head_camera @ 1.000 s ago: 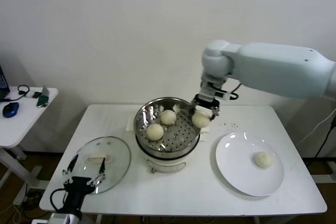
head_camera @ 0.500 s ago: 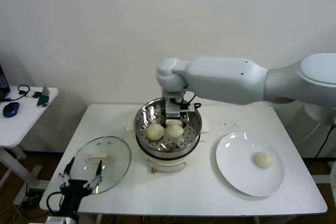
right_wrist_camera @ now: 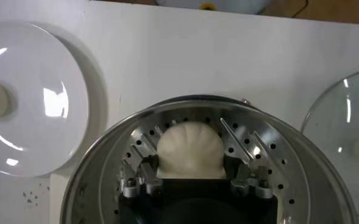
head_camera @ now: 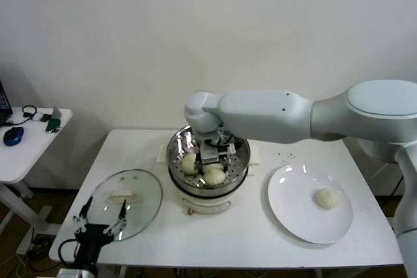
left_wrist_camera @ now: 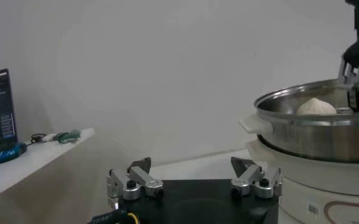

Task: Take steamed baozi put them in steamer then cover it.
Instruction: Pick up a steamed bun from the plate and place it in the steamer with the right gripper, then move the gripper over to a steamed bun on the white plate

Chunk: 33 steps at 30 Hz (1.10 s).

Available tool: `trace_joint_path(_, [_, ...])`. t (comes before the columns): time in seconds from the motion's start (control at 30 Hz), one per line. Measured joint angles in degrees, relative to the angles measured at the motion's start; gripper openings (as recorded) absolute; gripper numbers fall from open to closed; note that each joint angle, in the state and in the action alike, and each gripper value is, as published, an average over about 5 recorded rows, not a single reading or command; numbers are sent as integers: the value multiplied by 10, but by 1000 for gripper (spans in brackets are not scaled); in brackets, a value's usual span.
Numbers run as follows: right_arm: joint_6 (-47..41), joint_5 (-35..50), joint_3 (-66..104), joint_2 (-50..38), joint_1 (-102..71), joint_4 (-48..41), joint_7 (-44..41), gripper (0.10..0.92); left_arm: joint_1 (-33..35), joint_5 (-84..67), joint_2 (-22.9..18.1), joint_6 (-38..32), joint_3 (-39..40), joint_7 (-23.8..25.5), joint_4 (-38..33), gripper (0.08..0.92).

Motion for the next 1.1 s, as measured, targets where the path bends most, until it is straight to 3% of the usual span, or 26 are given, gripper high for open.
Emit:
trace_joint_path(0.17, [0,-2,2,-1,-1,2,-2,812,0,-3,0,-1,-1,0,1,823])
trace_joint_path(0.67, [-10,10,29,-49,37,-4,11,823,-3,-3,0,-2,1,0,-1,823])
trace_joint_path(1.1, [-188,153,-50,-214,100,10,79,823,3,0,1,0,5,0,-13,823])
